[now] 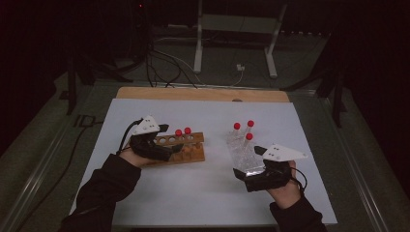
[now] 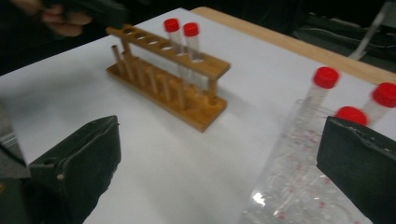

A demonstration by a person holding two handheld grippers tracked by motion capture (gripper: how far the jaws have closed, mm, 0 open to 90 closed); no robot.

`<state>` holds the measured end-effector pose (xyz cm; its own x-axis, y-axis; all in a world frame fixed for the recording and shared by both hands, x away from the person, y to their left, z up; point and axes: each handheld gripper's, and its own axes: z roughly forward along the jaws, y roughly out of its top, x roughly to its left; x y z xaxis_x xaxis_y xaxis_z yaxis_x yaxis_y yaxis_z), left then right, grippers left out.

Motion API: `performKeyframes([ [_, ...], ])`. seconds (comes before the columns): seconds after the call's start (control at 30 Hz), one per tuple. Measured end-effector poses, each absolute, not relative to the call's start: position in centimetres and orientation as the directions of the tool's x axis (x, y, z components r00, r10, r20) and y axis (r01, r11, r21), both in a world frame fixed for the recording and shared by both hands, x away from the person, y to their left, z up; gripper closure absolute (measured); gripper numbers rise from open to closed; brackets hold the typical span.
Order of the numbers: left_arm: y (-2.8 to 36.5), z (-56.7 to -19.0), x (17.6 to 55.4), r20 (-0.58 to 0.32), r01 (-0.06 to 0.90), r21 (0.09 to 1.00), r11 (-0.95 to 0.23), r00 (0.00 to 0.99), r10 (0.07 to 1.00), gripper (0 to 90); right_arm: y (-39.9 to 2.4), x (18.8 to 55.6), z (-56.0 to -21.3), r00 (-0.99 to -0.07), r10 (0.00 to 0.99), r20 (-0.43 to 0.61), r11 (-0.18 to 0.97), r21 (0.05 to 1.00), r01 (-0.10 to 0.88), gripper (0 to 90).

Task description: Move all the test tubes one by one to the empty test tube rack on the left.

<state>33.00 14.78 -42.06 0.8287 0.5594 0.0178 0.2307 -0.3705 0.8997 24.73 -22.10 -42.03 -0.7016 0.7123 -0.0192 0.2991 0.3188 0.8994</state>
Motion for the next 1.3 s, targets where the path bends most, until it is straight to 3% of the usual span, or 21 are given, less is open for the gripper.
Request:
performKeyframes([
  [0.1,14.8,-41.9,32.3,-0.004,0.231,0.904,-0.359,0.846,0.533,2.1,-22.6,25.2,-41.8,-0.690,0.723,-0.020,0.311,0.902,0.300,0.0],
  [0.47,15.0,-42.2,30.3,-0.016,0.197,0.921,-0.335,0.880,0.475,1.6,-23.9,27.9,-41.3,-0.667,0.745,-0.004,0.292,0.901,0.321,0.0],
  [1.07,14.9,-43.3,29.3,-0.035,0.191,0.931,-0.312,0.895,0.444,1.6,-24.9,33.0,-44.9,-0.612,0.790,0.028,0.304,0.850,0.431,0.2],
  [1.3,14.9,-43.5,29.3,-0.037,0.193,0.930,-0.313,0.897,0.441,1.6,-25.2,33.7,-46.0,-0.593,0.805,0.026,0.308,0.835,0.456,8.8],
])
